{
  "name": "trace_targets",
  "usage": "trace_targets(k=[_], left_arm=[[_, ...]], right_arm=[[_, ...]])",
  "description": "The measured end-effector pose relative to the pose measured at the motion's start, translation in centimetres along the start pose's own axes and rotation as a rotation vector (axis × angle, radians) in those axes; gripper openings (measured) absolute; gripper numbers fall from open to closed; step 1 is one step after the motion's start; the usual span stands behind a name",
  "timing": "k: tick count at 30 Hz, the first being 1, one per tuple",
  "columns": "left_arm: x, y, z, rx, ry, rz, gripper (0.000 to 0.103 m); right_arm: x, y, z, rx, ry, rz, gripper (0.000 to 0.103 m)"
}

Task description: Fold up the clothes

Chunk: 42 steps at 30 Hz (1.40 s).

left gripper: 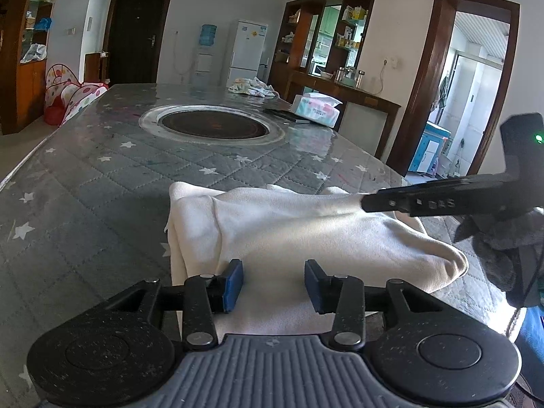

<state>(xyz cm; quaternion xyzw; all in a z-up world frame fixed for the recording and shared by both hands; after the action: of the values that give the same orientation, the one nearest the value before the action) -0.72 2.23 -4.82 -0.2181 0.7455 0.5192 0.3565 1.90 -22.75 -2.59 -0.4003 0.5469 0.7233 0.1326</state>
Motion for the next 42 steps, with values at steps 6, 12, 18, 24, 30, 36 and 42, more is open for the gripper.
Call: trace_targets(k=[6,12,18,24,30,36,42], left_arm=[[0.0,0.0,0.1,0.006,-0.002,-0.001,0.044],[0.1,0.1,0.1,0.011,0.005,-0.001,0.044],[0.1,0.2,-0.2,0.011,0.005,0.001,0.049],[-0.2,0.8,-0.4,0.01,0.005,-0.01,0.053],[-0.4,1.1,-0.4,-0.006,0.008,-0.026,0.053],[-0.2,1.2,-0.6,-0.006,-0.021,-0.021,0.053],[0.2,1.0,-0.7,-0.01,-0.038,-0.019,0.054]], right_arm=[[-0.6,-1.9,0.6,0.029,-0.004,0.019,0.017],[-0.8,-1.9,1.1,0.05,0.002,0.003,0.016],[-0.5,-2.7,2.2,0.025,0.013,0.017,0.018],[-0.3,-1.6,3.2,-0.004,0.047,-0.002,0.023],[0.1,-1.9,5.6,-0.049,0.147,0.009,0.025],[-0.3,-3.0,7.0,-0.064,0.181,0.02,0.028],[-1.2,-3.9,7.6,-0.059,0.196,0.025,0.03]])
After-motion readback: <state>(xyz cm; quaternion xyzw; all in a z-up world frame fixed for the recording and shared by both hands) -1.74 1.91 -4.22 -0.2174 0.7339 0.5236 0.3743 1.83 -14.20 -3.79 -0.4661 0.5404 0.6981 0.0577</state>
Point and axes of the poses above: each gripper's, at about its wrist camera, not at the fingertips, and y roughly against the way its jaws point, z to its left, x to its underside, the point moved 2 cm from there along -y, roughly the way its jaws point, and after that the axes turned 6 degrees about z, right-handed, at the moved point
